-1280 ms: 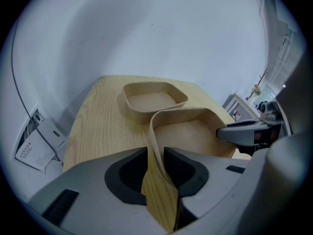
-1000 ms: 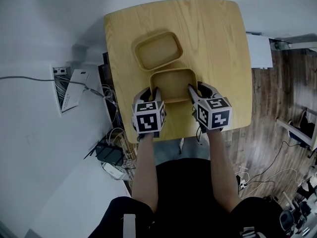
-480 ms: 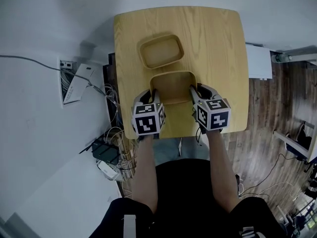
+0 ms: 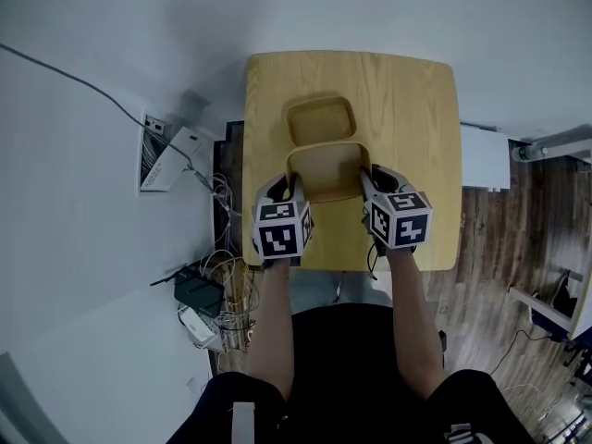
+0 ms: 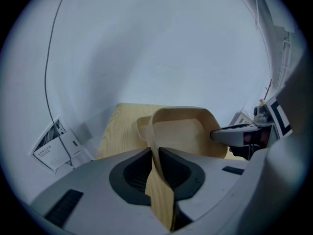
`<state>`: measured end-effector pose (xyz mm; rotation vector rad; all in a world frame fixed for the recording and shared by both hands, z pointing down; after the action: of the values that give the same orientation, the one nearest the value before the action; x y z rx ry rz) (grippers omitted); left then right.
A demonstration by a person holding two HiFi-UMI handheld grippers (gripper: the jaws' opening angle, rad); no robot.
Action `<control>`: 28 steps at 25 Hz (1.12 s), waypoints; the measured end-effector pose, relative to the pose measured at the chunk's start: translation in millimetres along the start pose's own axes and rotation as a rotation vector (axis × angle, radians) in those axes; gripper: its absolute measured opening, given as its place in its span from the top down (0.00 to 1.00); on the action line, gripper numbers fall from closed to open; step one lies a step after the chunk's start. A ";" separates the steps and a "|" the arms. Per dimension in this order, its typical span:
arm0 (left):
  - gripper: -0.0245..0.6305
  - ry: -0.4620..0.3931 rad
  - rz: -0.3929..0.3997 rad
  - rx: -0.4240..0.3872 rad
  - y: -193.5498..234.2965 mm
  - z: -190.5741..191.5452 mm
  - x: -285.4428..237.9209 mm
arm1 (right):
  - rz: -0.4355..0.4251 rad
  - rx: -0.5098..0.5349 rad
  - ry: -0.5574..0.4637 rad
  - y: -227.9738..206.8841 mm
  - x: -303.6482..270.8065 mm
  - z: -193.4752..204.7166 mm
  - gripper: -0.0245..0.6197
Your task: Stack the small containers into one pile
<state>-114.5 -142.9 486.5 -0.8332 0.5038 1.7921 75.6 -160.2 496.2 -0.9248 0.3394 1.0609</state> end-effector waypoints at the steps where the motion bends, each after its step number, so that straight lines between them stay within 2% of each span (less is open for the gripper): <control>1: 0.88 -0.007 -0.009 -0.005 2.0 -3.7 3.0 | -0.007 0.001 -0.007 2.4 -0.3 -3.8 0.89; 9: 0.88 -0.037 -0.054 -0.022 21.8 -25.5 11.1 | -0.037 0.022 -0.040 20.5 -8.1 -29.4 0.89; 23: 0.86 -0.032 -0.009 -0.021 55.0 -52.9 -22.3 | 0.042 -0.004 -0.061 27.8 -44.6 -69.4 0.91; 28: 0.87 -0.014 0.002 0.003 62.0 -53.8 -38.1 | 0.060 -0.005 -0.035 25.2 -55.6 -71.5 0.91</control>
<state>-148.0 -226.4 475.6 -0.8183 0.4986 1.7971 39.9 -245.1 477.3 -0.9040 0.3379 1.1323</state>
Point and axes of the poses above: the fingertips, and each gripper's own axes: x backward along the fingers, y to its left, z out of its underside, the point moved 6 cm from there along x, backward along the fingers, and after that the axes turned 15 degrees about -x, right-handed, at the moved point
